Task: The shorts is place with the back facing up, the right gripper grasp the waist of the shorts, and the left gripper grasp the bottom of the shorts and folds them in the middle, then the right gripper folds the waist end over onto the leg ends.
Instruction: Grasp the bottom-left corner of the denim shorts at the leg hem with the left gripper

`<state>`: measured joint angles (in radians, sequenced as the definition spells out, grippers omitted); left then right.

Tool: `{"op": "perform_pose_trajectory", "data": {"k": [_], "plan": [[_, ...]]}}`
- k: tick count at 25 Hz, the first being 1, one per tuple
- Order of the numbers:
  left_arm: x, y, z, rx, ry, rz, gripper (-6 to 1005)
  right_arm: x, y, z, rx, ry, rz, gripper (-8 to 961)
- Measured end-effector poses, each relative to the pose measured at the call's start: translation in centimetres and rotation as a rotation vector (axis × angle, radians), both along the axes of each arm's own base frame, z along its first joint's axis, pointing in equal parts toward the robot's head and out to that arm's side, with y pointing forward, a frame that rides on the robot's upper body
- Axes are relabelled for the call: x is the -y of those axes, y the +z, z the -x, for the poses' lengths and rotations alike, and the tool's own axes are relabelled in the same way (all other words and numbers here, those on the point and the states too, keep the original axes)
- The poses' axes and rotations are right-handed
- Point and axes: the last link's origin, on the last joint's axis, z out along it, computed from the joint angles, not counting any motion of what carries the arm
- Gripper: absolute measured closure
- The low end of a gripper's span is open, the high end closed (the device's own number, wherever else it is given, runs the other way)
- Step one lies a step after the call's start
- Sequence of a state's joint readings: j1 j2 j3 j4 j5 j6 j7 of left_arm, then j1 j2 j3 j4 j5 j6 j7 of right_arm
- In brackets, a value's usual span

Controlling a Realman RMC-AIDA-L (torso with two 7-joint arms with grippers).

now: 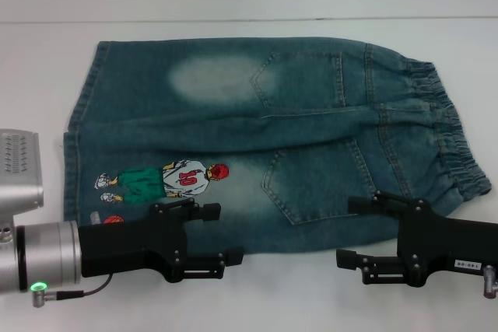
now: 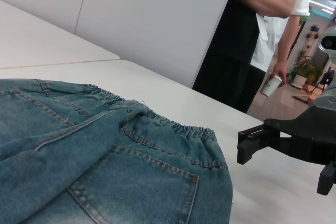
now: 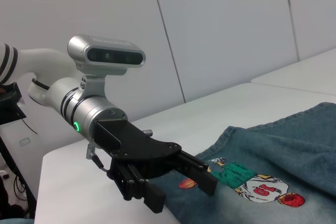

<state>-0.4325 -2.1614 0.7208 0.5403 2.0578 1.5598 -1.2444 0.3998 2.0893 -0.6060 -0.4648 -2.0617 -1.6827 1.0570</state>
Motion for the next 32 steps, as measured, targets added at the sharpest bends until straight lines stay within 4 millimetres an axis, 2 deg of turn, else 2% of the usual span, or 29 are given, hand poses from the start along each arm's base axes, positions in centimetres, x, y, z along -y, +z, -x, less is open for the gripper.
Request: {"op": "perform_pose_trajectory", "data": {"k": [12,17,23,27,32], "plan": [[-0.1,0.5,0.0,0.012,0.002,-0.017,119,-0.1,0.0,0.1,0.0,0.003,0.0,9],[0.6,4.1,1.9,0.053,0.068,-0.146,122,-0.1,0.0,0.1,0.001,0.003,0.0,10],[3.1,9.1,5.7,0.034,0.234,-0.288,123,-0.1,0.1,0.0,0.003,0.0,-0.001,11],[4.7,11.0,7.2,0.058,0.338,-0.284,123,-0.2,0.0,0.0,0.008,-0.001,-0.004,11],[5.3,12.1,8.1,0.056,0.472,-0.177,122,-0.3,-0.1,0.0,0.017,0.001,0.004,12]]}}
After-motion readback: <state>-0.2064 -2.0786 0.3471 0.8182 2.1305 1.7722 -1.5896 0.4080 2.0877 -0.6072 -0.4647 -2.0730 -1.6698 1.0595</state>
